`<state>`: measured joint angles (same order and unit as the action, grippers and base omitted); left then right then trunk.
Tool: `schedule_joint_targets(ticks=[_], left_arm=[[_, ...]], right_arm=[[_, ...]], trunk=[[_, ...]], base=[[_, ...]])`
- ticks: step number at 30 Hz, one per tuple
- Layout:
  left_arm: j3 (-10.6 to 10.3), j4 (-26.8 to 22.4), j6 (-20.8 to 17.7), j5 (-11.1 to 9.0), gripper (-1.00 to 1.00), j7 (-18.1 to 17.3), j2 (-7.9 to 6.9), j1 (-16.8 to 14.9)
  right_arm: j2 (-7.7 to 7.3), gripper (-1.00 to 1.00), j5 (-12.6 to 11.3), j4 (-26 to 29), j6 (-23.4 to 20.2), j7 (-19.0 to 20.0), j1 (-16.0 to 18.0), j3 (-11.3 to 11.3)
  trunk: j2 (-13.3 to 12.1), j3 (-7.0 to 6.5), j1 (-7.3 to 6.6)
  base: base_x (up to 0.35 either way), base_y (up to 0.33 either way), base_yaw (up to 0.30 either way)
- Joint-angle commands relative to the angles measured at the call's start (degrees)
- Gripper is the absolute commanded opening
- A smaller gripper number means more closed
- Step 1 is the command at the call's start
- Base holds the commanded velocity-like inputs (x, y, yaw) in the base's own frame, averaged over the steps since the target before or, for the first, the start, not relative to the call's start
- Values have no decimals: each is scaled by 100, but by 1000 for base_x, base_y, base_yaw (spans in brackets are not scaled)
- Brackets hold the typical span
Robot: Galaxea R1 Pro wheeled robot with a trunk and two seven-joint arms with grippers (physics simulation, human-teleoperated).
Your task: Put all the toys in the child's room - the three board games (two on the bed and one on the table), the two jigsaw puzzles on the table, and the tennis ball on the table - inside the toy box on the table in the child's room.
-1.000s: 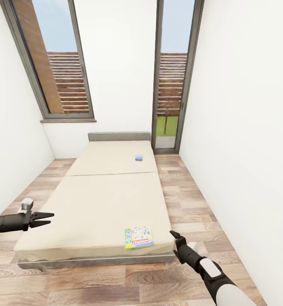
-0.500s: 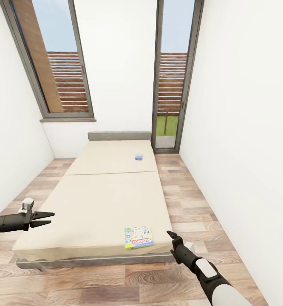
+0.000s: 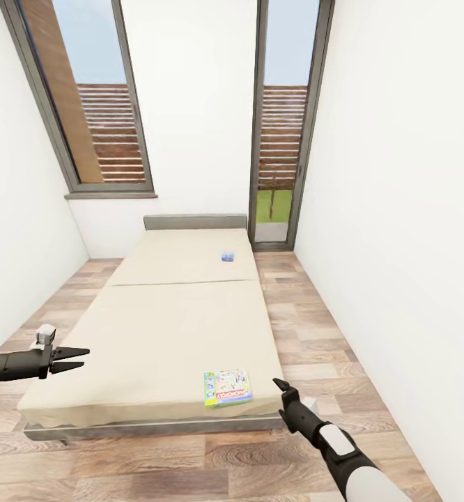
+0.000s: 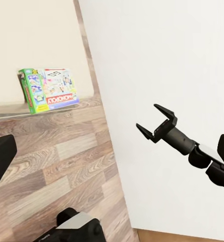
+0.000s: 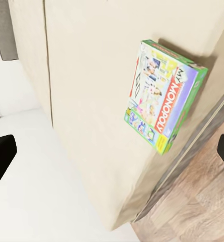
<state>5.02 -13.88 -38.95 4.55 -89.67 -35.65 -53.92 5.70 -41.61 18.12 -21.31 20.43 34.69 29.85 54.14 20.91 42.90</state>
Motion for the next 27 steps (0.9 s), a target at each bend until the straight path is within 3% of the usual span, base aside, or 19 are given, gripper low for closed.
schedule_joint_targets(ticks=[1,27], left_arm=[[34,-1,-59,47,100,-33,0,-4],[95,-1,-60,46,100,-33,2,-4]], right_arm=[[22,100,-27,7,-17,-2,3,42],[89,100,0,7,111,16,3,39]], trunk=[[47,25,23],[1089,492,594]], base=[[0,0,0],[0,0,0]])
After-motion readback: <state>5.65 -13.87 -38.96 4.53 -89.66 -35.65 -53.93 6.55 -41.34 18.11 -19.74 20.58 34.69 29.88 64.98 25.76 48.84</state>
